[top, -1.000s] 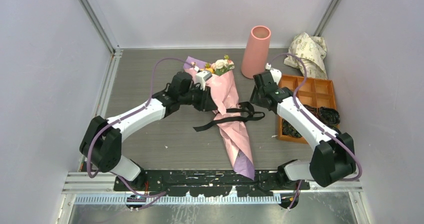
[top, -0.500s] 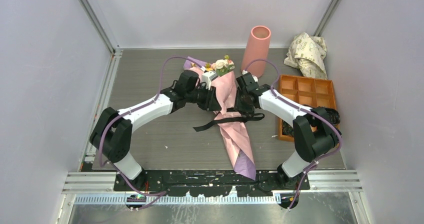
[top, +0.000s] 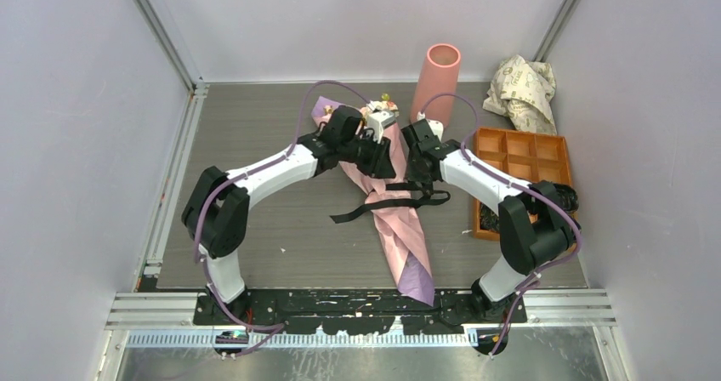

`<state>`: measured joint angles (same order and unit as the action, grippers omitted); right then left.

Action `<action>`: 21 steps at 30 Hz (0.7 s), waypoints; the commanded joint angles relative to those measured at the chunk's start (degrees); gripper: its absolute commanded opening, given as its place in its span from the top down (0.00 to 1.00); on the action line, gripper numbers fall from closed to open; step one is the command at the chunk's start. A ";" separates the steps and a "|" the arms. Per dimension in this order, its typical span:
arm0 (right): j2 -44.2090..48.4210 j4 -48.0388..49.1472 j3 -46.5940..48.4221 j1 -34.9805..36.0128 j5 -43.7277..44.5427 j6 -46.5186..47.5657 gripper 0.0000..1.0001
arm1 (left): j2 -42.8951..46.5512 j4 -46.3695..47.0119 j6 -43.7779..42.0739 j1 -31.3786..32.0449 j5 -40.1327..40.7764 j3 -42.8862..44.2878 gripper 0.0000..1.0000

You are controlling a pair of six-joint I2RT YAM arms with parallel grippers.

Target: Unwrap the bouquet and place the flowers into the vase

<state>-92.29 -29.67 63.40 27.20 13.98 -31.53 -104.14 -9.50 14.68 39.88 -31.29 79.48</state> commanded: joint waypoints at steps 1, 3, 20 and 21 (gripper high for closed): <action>1.27 -0.74 2.24 -0.25 4.61 -0.44 0.83 | -2.34 -2.37 -2.66 0.65 -1.48 3.34 0.72; 2.06 -1.58 2.09 -0.34 7.38 -1.42 0.94 | -4.23 -3.22 -3.02 0.68 -2.47 4.43 0.72; 13.67 -1.57 -0.20 -0.93 7.94 -1.56 0.99 | -13.93 -10.03 -7.54 1.38 -0.40 12.85 0.65; 13.77 -1.60 -0.20 -0.97 7.78 -1.60 0.99 | -14.12 -9.87 -7.32 1.49 -0.62 12.70 0.67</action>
<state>-80.25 -31.77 63.00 26.39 21.54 -32.27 -117.60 -18.63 8.67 40.88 -31.07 90.11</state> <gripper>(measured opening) 0.032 0.348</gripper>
